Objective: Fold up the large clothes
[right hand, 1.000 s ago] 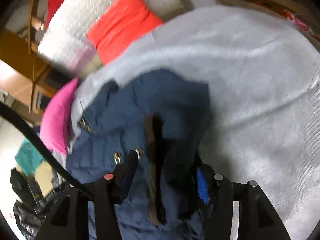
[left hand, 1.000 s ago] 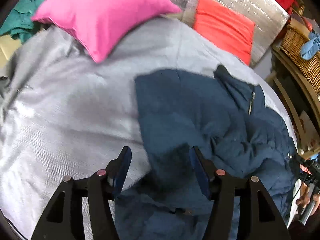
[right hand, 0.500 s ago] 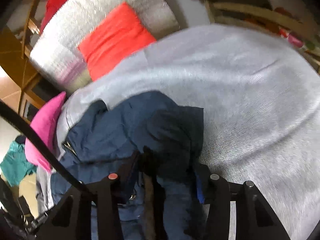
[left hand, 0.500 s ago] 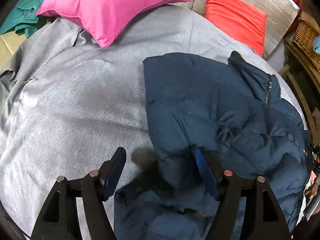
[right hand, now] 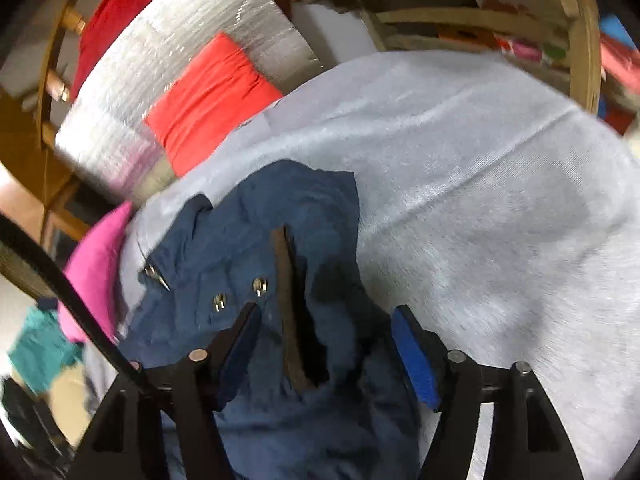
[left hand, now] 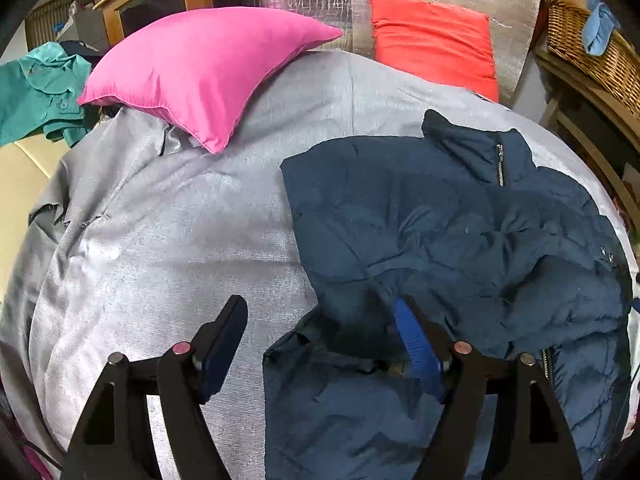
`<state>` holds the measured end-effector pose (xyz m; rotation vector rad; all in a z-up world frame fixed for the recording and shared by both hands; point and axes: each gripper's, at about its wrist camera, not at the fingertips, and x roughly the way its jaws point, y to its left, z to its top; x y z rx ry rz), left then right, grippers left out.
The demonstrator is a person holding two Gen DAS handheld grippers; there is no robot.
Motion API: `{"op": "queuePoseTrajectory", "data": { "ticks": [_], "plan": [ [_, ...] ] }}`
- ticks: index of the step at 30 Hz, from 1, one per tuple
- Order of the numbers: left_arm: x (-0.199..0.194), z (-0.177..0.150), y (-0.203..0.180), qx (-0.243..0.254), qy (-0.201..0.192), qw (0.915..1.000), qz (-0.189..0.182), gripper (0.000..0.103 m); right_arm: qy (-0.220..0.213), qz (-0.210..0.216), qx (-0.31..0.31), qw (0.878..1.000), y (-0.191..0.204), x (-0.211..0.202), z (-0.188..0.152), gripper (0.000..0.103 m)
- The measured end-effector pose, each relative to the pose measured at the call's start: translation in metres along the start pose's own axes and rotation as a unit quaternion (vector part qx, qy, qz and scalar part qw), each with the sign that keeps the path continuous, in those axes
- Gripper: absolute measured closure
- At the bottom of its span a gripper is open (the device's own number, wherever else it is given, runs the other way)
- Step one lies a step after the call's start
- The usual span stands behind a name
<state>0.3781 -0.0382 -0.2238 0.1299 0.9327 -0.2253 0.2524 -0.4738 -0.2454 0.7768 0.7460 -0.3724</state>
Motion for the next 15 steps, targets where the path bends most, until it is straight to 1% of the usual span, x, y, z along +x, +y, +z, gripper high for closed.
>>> {"op": "queuePoseTrajectory", "data": {
  "ticks": [2,3,4,5,6,8,10,12,13,15],
  "plan": [
    [0.007,0.0,-0.002,0.001,0.007,1.0,0.001,0.026,0.029,-0.017,-0.015,0.999,0.004,0.006,-0.007,0.041],
    [0.016,0.0,-0.005,0.007,0.023,0.9997,0.004,0.026,0.061,-0.037,-0.026,0.997,0.006,0.019,-0.012,0.044],
    [0.026,0.0,-0.01,0.013,0.038,0.9992,0.009,0.026,0.075,-0.054,-0.039,0.995,0.009,0.03,-0.018,0.044],
    [0.036,-0.002,-0.014,0.018,0.05,0.9984,0.017,0.025,0.075,-0.063,-0.05,0.994,0.011,0.033,-0.021,0.044],
    [0.04,-0.004,-0.017,0.023,0.054,0.998,0.022,0.025,0.069,-0.074,-0.065,0.993,0.015,0.035,-0.023,0.044],
    [0.045,-0.004,-0.021,0.03,0.06,0.9973,0.032,0.025,0.072,-0.091,-0.075,0.99,0.02,0.038,-0.023,0.044],
    [0.041,0.001,-0.019,0.016,0.061,0.9976,0.028,0.025,0.082,-0.096,-0.073,0.989,0.022,0.038,-0.019,0.044],
    [0.035,0.006,-0.016,-0.002,0.054,0.9983,0.022,0.025,0.086,-0.094,-0.079,0.989,0.023,0.032,-0.014,0.044],
    [0.032,0.008,-0.014,-0.009,0.05,0.9984,0.024,0.025,0.081,-0.092,-0.083,0.989,0.023,0.027,-0.012,0.044],
    [0.02,0.013,-0.014,-0.014,0.03,0.9989,0.034,0.025,0.057,-0.085,-0.09,0.991,0.023,0.013,-0.007,0.044]
  ]
}}
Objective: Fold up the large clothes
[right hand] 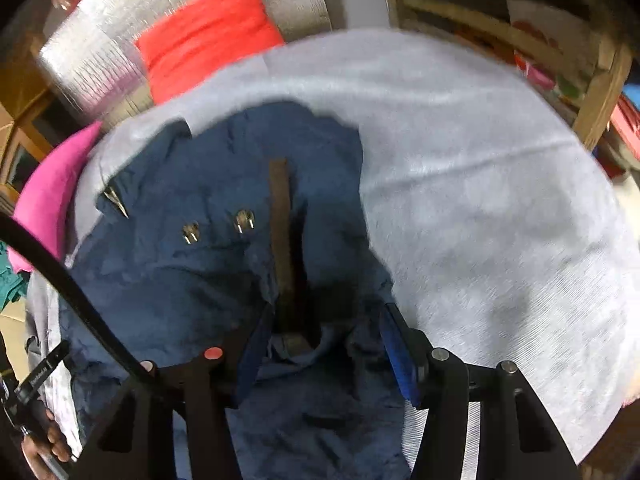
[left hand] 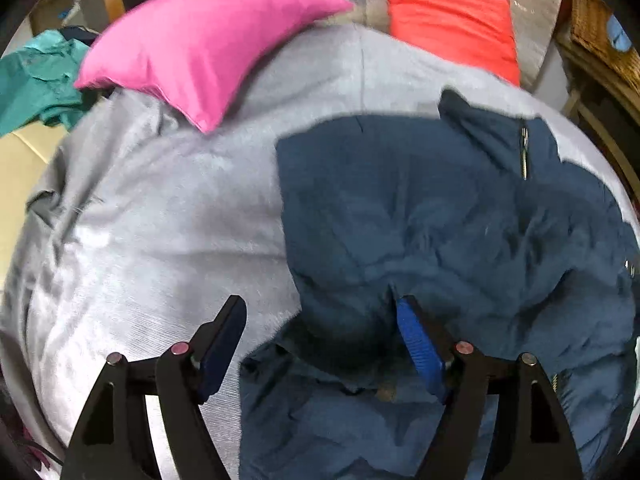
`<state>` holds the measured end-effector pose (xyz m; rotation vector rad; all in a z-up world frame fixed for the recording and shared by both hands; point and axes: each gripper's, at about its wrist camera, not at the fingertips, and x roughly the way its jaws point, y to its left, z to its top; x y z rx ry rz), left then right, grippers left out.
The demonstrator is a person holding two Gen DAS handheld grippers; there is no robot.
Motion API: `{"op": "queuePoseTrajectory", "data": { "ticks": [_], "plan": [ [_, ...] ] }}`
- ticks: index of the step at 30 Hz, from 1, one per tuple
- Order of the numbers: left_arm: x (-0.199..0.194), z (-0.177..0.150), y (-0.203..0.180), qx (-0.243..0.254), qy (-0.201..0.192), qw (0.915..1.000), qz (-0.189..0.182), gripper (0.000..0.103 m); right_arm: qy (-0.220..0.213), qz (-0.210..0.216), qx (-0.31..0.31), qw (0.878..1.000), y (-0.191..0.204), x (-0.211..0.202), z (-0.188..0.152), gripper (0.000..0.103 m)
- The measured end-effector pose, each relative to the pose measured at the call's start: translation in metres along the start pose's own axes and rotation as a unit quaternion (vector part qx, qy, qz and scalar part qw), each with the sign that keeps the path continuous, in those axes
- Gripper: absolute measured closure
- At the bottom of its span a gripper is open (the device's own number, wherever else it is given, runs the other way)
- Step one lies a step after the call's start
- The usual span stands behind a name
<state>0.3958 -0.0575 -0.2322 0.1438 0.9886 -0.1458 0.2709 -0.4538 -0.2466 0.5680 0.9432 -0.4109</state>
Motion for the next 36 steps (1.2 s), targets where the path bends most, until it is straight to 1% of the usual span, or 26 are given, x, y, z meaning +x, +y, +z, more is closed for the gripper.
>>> {"op": "queuePoseTrajectory", "data": {
  "ticks": [2,4,5,7,9,11,12,13,16,17,20,22,24,26,29,32,33,34,36],
  "plan": [
    [-0.012,0.001,-0.002,0.006,-0.021,0.9997,0.008,0.025,-0.027,0.002,-0.003,1.0,-0.001,-0.011,0.006,0.044],
    [-0.02,0.001,-0.006,0.015,-0.038,0.9991,0.014,0.025,-0.044,0.012,-0.005,0.999,0.001,-0.017,0.012,0.044],
    [-0.02,-0.001,-0.009,0.025,-0.041,0.9987,0.015,0.025,-0.052,0.016,-0.007,0.998,0.003,-0.019,0.015,0.044],
    [-0.012,-0.002,-0.013,0.039,-0.033,0.9984,0.023,0.025,-0.055,0.023,-0.009,0.998,0.008,-0.017,0.016,0.044],
    [0.002,-0.007,-0.018,0.05,-0.011,0.9984,0.025,0.025,-0.032,0.028,-0.012,0.999,0.013,-0.008,0.013,0.044],
    [0.017,-0.012,-0.022,0.058,0.018,0.9979,0.023,0.024,0.025,0.021,-0.017,0.999,0.016,0.016,0.005,0.044],
    [0.019,-0.014,-0.022,0.059,0.019,0.9979,0.022,0.024,0.043,0.017,-0.019,0.999,0.017,0.024,0.001,0.044],
    [0.019,-0.015,-0.022,0.06,0.016,0.9978,0.021,0.024,0.044,0.013,-0.016,0.999,0.018,0.027,-0.001,0.043],
    [0.011,-0.013,-0.017,0.062,0.01,0.9979,0.014,0.025,0.044,0.014,0.007,0.999,0.014,0.021,0.0,0.043],
    [0.008,-0.012,-0.015,0.058,0.007,0.9982,0.011,0.025,0.04,0.012,0.01,0.999,0.014,0.017,0.0,0.043],
    [-0.008,-0.005,-0.01,0.046,-0.013,0.9989,-0.002,0.025,0.007,0.001,-0.009,1.0,0.022,-0.007,0.003,0.043],
    [-0.022,-0.001,-0.01,0.038,-0.034,0.9985,-0.021,0.025,-0.014,0.002,-0.021,1.0,0.032,-0.024,0.004,0.043],
    [-0.033,0.001,-0.014,0.038,-0.049,0.9973,-0.039,0.025,-0.03,0.001,-0.032,0.999,0.042,-0.035,0.005,0.043],
    [-0.035,0.001,-0.026,0.049,-0.054,0.996,-0.05,0.025,-0.035,0.009,-0.04,0.999,0.053,-0.041,0.002,0.043],
    [-0.024,-0.002,-0.044,0.08,-0.04,0.9947,-0.05,0.025,-0.024,0.01,-0.053,0.998,0.068,-0.031,-0.006,0.043],
    [-0.009,-0.008,-0.055,0.101,-0.017,0.9938,-0.043,0.025,0.008,0.001,-0.065,0.998,0.081,-0.002,-0.015,0.044],
    [-0.003,-0.01,-0.057,0.106,-0.006,0.9936,-0.039,0.024,0.026,-0.009,-0.067,0.997,0.084,0.011,-0.02,0.044],
    [0.004,-0.012,-0.057,0.109,0.005,0.9933,-0.038,0.024,0.034,-0.018,-0.068,0.997,0.085,0.019,-0.027,0.044],
    [0.008,-0.017,-0.057,0.111,0.011,0.9929,-0.042,0.024,0.03,-0.03,-0.075,0.996,0.088,0.024,-0.035,0.043]
  ]
}}
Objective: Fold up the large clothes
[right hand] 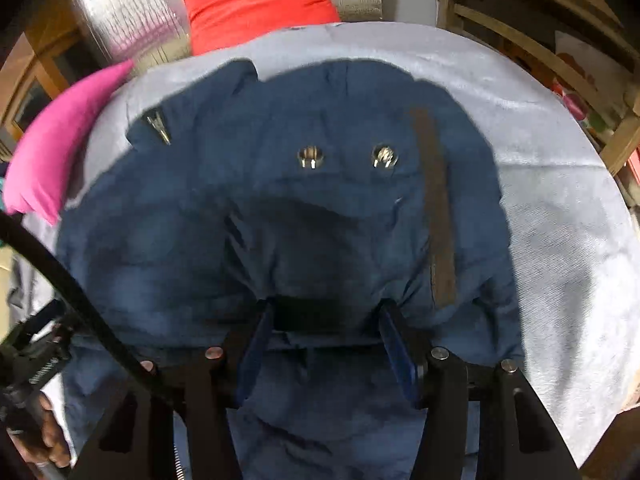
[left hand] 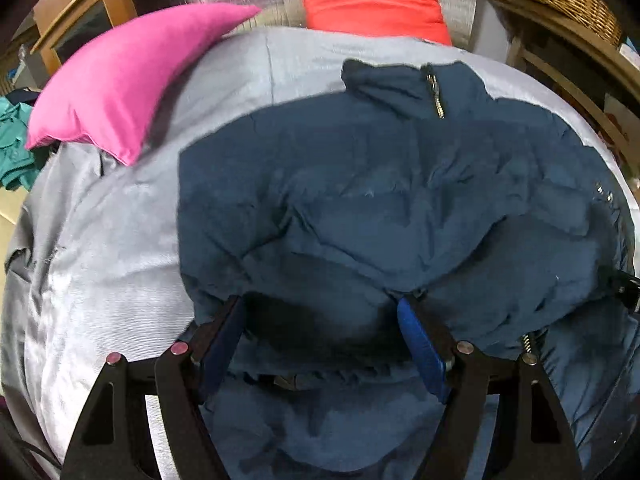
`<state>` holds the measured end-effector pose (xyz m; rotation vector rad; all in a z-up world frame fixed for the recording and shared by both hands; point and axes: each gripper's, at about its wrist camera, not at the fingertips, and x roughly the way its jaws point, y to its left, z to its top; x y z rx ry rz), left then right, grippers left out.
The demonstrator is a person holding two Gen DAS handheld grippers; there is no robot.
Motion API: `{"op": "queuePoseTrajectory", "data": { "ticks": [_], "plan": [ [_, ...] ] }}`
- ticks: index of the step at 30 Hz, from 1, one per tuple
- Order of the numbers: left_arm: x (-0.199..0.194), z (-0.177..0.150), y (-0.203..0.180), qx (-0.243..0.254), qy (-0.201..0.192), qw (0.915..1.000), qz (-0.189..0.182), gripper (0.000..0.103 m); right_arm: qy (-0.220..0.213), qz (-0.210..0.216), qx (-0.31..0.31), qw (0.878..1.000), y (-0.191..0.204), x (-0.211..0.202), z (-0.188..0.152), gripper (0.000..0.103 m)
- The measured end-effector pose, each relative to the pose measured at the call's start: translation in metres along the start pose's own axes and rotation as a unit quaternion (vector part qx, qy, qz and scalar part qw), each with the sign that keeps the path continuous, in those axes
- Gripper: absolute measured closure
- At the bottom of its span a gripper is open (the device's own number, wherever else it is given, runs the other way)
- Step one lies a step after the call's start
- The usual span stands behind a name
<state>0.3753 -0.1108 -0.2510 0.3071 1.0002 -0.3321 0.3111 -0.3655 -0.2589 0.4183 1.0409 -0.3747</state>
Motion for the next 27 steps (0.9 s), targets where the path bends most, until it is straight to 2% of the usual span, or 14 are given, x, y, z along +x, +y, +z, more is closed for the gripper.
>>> {"op": "queuePoseTrajectory", "data": {
  "ticks": [6,12,14,19,23,25,27],
  "plan": [
    [-0.008,0.003,0.01,-0.014,-0.002,0.9998,-0.014,0.024,0.005,0.008,0.017,1.0,-0.003,-0.007,0.005,0.043],
    [-0.033,0.006,0.024,-0.036,-0.039,0.9984,-0.02,0.024,-0.03,0.027,0.022,0.999,-0.005,-0.036,0.011,0.043],
    [-0.035,0.004,0.029,-0.042,-0.04,0.9982,-0.015,0.024,-0.034,0.032,0.026,0.999,-0.004,-0.042,0.013,0.043],
    [-0.025,0.001,0.037,-0.045,-0.022,0.9987,0.003,0.024,-0.021,0.033,0.014,0.999,0.001,-0.037,0.007,0.043],
    [-0.007,-0.007,0.035,-0.024,0.01,0.9994,0.022,0.024,0.028,0.023,0.005,0.999,0.005,-0.005,-0.003,0.043],
    [-0.003,-0.01,0.032,-0.015,0.014,0.9995,0.025,0.024,0.018,0.017,-0.006,1.0,0.007,-0.003,-0.008,0.043],
    [-0.008,-0.011,0.033,-0.012,0.007,0.9996,0.025,0.024,0.021,0.029,-0.007,0.999,0.007,-0.007,-0.009,0.043]
  ]
}}
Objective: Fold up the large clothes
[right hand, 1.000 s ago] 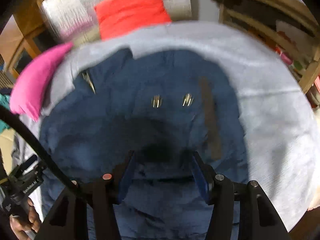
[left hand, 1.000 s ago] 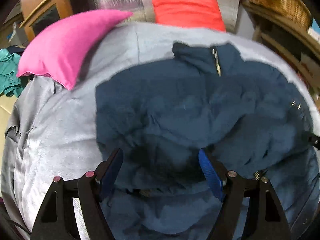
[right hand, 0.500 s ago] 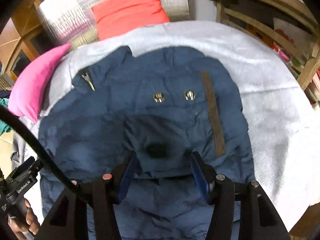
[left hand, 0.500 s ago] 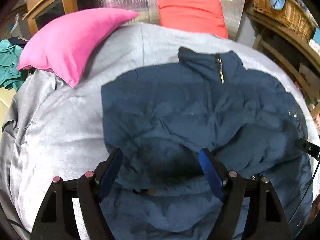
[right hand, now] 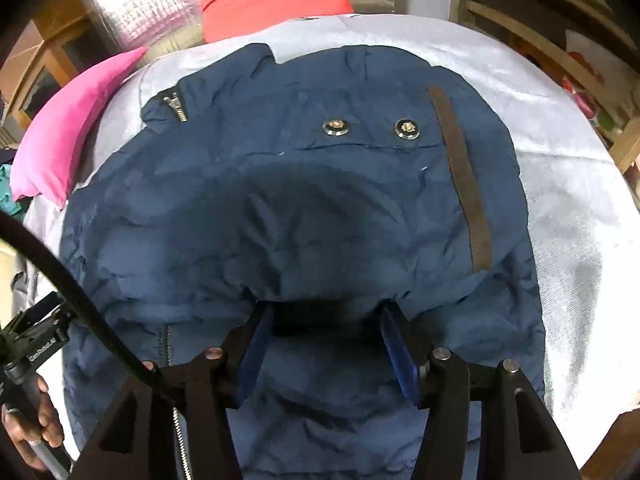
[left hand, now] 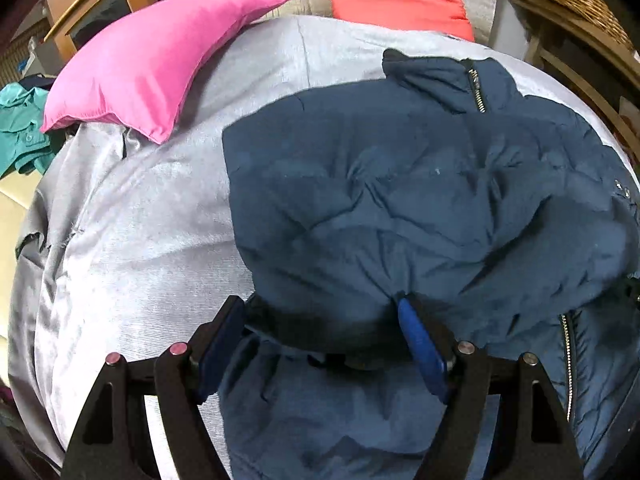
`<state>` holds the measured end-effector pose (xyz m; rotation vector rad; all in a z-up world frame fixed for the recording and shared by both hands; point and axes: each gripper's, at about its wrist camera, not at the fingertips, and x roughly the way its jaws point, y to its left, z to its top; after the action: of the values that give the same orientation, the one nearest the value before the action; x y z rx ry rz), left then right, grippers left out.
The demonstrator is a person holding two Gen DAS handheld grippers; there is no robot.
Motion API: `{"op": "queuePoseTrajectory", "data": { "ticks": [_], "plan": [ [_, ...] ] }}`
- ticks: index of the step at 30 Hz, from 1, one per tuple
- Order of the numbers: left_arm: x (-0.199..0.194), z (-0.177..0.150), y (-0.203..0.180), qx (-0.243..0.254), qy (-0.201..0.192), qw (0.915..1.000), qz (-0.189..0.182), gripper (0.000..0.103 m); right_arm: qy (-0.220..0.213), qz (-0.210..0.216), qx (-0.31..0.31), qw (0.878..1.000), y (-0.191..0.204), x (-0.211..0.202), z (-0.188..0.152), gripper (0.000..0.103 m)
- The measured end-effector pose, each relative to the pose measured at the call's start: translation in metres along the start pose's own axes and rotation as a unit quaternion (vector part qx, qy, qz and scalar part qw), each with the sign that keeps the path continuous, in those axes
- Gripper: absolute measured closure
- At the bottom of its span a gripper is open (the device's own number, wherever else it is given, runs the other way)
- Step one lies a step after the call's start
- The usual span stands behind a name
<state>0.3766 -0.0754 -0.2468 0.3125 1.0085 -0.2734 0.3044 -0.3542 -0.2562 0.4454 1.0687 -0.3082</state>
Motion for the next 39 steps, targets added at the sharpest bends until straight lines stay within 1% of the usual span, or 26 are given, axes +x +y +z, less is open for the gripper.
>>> {"op": "queuePoseTrajectory", "data": {
  "ticks": [2,4,9,10,13,17,19,22,23,24,26,28,31,35,39],
  "plan": [
    [-0.007,-0.003,0.005,-0.002,-0.008,1.0,0.004,0.024,-0.004,0.019,0.002,1.0,-0.004,-0.008,-0.002,0.043],
    [-0.013,-0.006,0.014,-0.01,-0.013,0.9998,0.013,0.024,-0.018,0.028,0.003,0.999,-0.011,-0.022,-0.004,0.043],
    [-0.04,-0.028,0.048,-0.04,-0.038,0.9984,0.008,0.024,-0.042,0.057,0.029,0.997,-0.046,-0.056,-0.009,0.043],
    [-0.045,-0.034,0.053,-0.044,-0.044,0.998,0.007,0.024,-0.047,0.064,0.036,0.996,-0.058,-0.065,-0.011,0.043],
    [-0.06,-0.058,0.067,-0.055,-0.058,0.9968,0.003,0.024,-0.063,0.078,0.052,0.994,-0.088,-0.085,-0.019,0.043],
    [-0.075,-0.102,0.085,-0.071,-0.062,0.9955,-0.004,0.024,-0.07,0.098,0.073,0.99,-0.128,-0.104,-0.034,0.04],
    [-0.071,-0.115,0.085,-0.081,-0.058,0.995,-0.005,0.024,-0.066,0.106,0.074,0.989,-0.145,-0.107,-0.043,0.039],
    [-0.074,-0.147,0.093,-0.107,-0.039,0.9934,-0.004,0.024,-0.054,0.124,0.078,0.988,-0.167,-0.107,-0.06,0.039],
    [-0.077,-0.159,0.095,-0.128,-0.031,0.9913,-0.01,0.024,-0.047,0.13,0.08,0.987,-0.172,-0.104,-0.064,0.039],
    [-0.078,-0.163,0.096,-0.14,-0.028,0.9896,-0.017,0.024,-0.042,0.135,0.081,0.987,-0.176,-0.102,-0.068,0.039],
    [-0.087,-0.18,0.092,-0.166,-0.028,0.985,-0.039,0.024,-0.028,0.148,0.083,0.985,-0.184,-0.097,-0.077,0.039],
    [-0.095,-0.192,0.082,-0.173,-0.032,0.9834,-0.045,0.024,-0.01,0.165,0.088,0.982,-0.19,-0.091,-0.088,0.038],
    [-0.105,-0.218,0.062,-0.164,-0.029,0.9849,-0.047,0.024,0.012,0.182,0.082,0.98,-0.193,-0.089,-0.103,0.038],
    [-0.108,-0.24,0.048,-0.16,-0.013,0.9851,-0.062,0.024,0.019,0.196,0.073,0.978,-0.198,-0.095,-0.12,0.035],
    [-0.109,-0.254,0.051,-0.179,0.0,0.9817,-0.065,0.024,0.024,0.209,0.082,0.974,-0.206,-0.096,-0.137,0.034]
  ]
}}
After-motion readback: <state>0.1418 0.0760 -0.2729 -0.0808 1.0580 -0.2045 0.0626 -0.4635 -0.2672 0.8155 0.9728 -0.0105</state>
